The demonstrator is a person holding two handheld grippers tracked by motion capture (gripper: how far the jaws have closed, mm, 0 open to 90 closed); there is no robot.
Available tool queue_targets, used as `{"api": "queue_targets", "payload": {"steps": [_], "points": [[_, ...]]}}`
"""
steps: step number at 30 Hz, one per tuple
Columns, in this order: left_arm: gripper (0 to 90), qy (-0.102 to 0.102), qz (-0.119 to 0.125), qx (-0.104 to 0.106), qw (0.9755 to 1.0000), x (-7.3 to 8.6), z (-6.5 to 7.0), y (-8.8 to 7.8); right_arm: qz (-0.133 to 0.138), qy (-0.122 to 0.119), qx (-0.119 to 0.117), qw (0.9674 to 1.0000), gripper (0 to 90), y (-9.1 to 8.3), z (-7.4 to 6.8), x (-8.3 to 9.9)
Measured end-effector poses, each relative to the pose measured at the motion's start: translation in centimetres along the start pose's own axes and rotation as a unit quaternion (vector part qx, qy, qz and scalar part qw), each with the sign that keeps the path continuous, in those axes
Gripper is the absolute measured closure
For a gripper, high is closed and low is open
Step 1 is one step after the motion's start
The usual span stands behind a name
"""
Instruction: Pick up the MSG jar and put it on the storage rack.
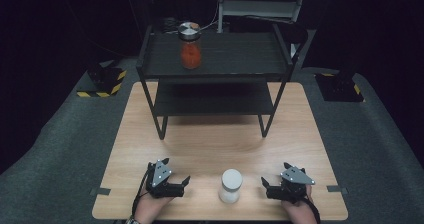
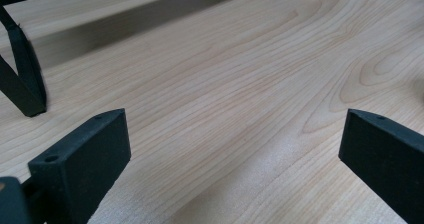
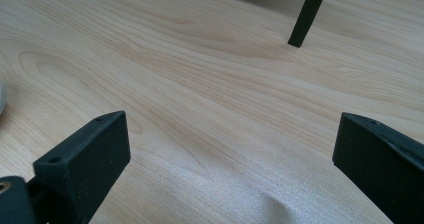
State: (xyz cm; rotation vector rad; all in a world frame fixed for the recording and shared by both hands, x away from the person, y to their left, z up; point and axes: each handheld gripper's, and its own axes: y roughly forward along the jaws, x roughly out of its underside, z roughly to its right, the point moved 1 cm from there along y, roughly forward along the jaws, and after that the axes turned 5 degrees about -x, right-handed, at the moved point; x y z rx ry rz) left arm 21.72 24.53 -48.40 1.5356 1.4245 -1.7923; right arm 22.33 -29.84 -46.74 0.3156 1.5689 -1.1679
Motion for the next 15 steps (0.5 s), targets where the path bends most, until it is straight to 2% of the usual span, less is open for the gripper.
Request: {"api": "queue_targets", "payload": {"steps": [2,8,15], "points": [[0.4,0.010,-0.003,-0.004,0.9999,-0.06,0.28,-0.11,0.001,-0.001,0.000,1.0000,1.3,-0.03,-0.04,0.04],[0.5,0.004,-0.012,0.000,0.9999,-0.12,0.06,-0.33,0.007,-0.002,-0.003,1.0000,1.3,-0.16,0.05,0.26],[0.6,0.017,-0.018,-0.001,0.9997,-0.09,0.00,-0.70,0.012,-0.003,-0.004,0.9999,1.3,-0.24,0.04,0.41]]}}
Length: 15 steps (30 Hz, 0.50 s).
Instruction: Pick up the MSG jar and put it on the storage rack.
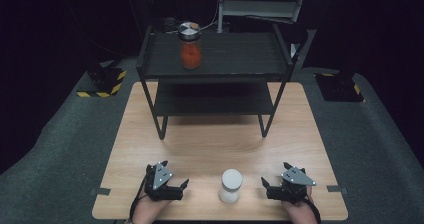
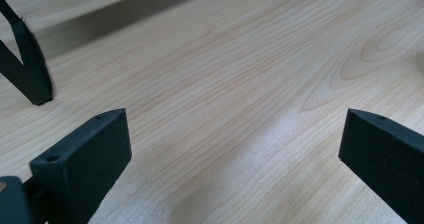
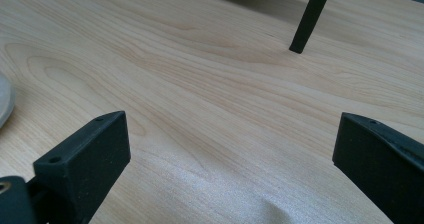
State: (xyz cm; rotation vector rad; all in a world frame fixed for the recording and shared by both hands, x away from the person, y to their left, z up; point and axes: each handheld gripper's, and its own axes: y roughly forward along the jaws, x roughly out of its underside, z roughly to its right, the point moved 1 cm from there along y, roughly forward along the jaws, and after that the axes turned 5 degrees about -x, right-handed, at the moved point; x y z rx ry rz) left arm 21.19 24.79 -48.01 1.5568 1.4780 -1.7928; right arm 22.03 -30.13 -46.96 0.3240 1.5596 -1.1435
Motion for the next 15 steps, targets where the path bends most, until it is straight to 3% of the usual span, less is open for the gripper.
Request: {"api": "queue_targets", "payload": {"steps": [7,15], "points": [[0.6,-0.013,-0.001,0.002,0.9999,0.2,-0.5,-0.1,0.018,-0.006,-0.002,0.9998,1.3,-0.6,-0.3,-0.2],[0.7,-0.010,-0.005,0.005,0.9999,0.0,-0.6,0.0,0.056,-0.009,-0.019,0.9982,1.3,-2.2,-0.5,-0.3]]}}
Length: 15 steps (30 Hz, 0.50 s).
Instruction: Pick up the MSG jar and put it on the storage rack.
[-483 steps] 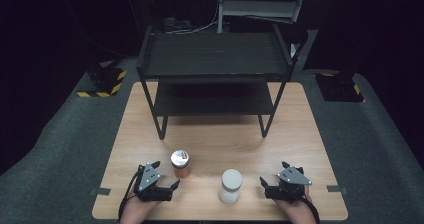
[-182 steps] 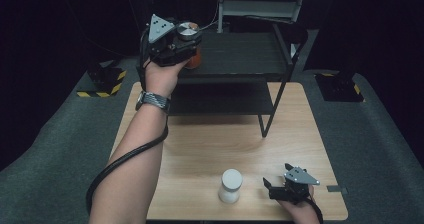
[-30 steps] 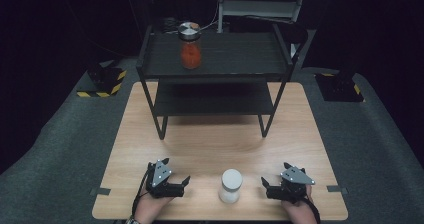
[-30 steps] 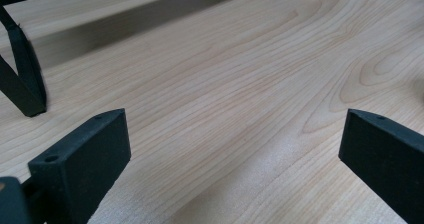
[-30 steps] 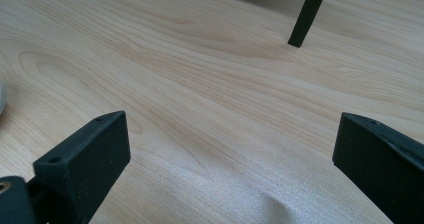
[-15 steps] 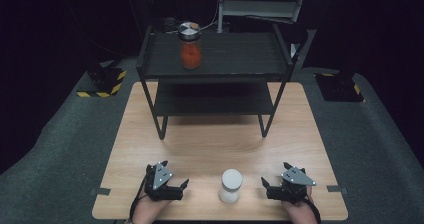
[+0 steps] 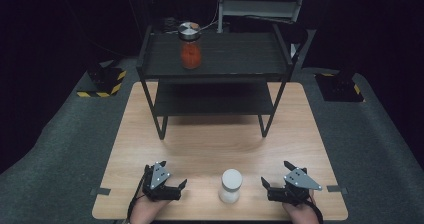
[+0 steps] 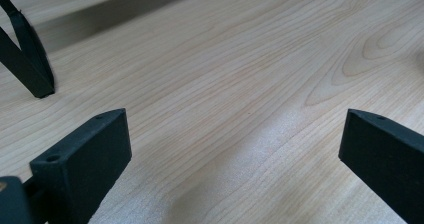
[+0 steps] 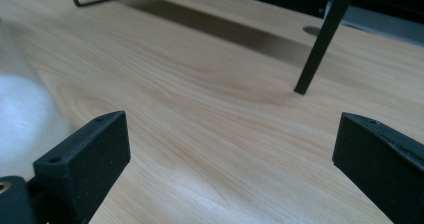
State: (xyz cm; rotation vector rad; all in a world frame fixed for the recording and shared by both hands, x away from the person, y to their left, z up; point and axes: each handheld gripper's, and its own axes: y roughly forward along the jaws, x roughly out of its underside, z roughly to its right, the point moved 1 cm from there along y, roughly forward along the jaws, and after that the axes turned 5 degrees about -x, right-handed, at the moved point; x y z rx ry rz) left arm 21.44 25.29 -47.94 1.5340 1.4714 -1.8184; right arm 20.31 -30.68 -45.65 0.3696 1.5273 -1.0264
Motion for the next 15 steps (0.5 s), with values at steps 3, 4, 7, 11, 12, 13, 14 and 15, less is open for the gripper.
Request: {"api": "queue_targets", "payload": {"steps": [3,4,7,11,12,13,14,15], "points": [[0.7,0.000,-0.006,0.000,1.0000,-0.2,0.0,0.1,0.014,0.001,-0.013,0.9998,1.3,-0.5,-0.1,-0.2],[0.7,0.000,-0.007,-0.001,1.0000,-0.2,0.0,0.1,0.019,0.003,-0.018,0.9996,1.3,-0.7,-0.1,-0.3],[0.7,0.002,-0.007,-0.001,1.0000,-0.2,0.0,0.1,0.027,0.001,-0.031,0.9992,1.3,-1.1,-0.4,-0.6],[0.7,0.002,-0.006,0.000,1.0000,-0.2,0.0,0.1,0.039,-0.002,-0.046,0.9982,1.6,-1.5,-0.9,-0.9],[0.7,0.003,-0.006,0.000,1.0000,-0.2,0.0,0.1,0.042,-0.004,-0.052,0.9977,1.5,-1.5,-1.0,-1.0],[0.7,0.003,-0.006,0.001,1.0000,-0.2,0.0,0.1,0.045,-0.006,-0.056,0.9974,1.5,-1.6,-1.1,-1.1],[0.7,0.003,-0.006,0.001,1.0000,-0.2,0.0,0.1,0.048,-0.008,-0.060,0.9970,1.5,-1.7,-1.3,-1.2],[0.7,0.003,-0.006,0.000,1.0000,-0.2,0.0,0.1,0.050,-0.009,-0.062,0.9968,1.5,-1.7,-1.4,-1.3]]}}
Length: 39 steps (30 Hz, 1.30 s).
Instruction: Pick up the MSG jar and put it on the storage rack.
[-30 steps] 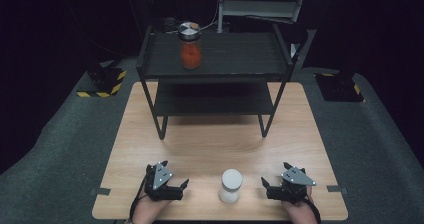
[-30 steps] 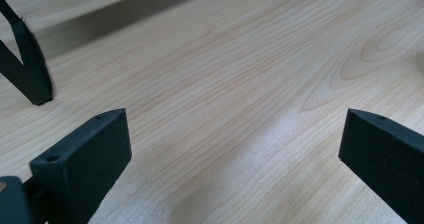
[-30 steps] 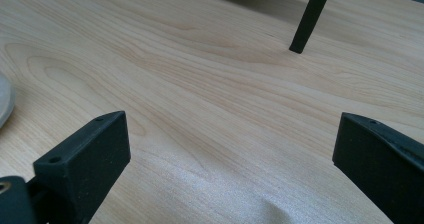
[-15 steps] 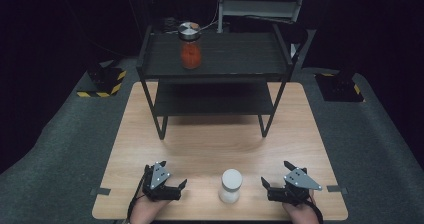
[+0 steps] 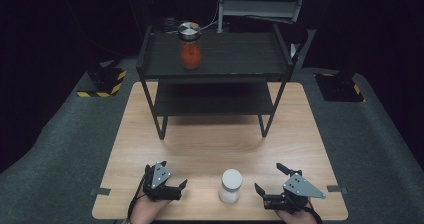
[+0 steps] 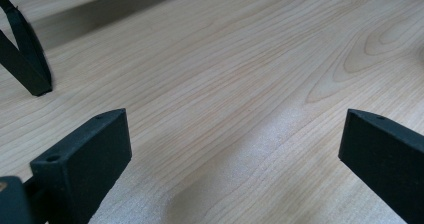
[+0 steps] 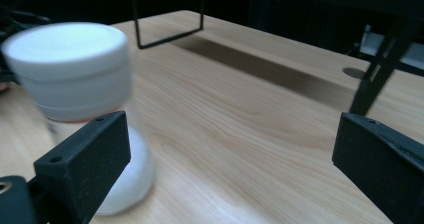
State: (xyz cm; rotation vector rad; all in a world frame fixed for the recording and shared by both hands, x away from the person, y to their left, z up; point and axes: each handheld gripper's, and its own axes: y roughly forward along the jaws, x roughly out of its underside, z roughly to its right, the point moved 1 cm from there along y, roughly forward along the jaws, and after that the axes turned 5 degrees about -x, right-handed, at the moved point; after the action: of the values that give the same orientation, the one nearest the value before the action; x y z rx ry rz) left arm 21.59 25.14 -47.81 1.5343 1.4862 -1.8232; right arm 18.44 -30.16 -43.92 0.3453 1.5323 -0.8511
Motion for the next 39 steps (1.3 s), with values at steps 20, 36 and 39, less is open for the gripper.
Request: {"api": "queue_targets", "payload": {"steps": [20,36,39], "points": [[0.7,0.005,0.001,0.002,1.0000,0.0,0.0,0.0,0.019,-0.014,-0.077,0.9968,8.1,1.4,-1.4,-0.8],[0.7,0.002,0.001,0.003,1.0000,0.0,-0.1,0.0,0.017,-0.005,-0.128,0.9916,20.7,4.2,-1.6,-0.9],[0.7,0.005,0.001,0.003,1.0000,0.0,0.0,0.0,0.023,-0.001,-0.132,0.9909,24.6,4.9,-1.6,-0.6]]}}
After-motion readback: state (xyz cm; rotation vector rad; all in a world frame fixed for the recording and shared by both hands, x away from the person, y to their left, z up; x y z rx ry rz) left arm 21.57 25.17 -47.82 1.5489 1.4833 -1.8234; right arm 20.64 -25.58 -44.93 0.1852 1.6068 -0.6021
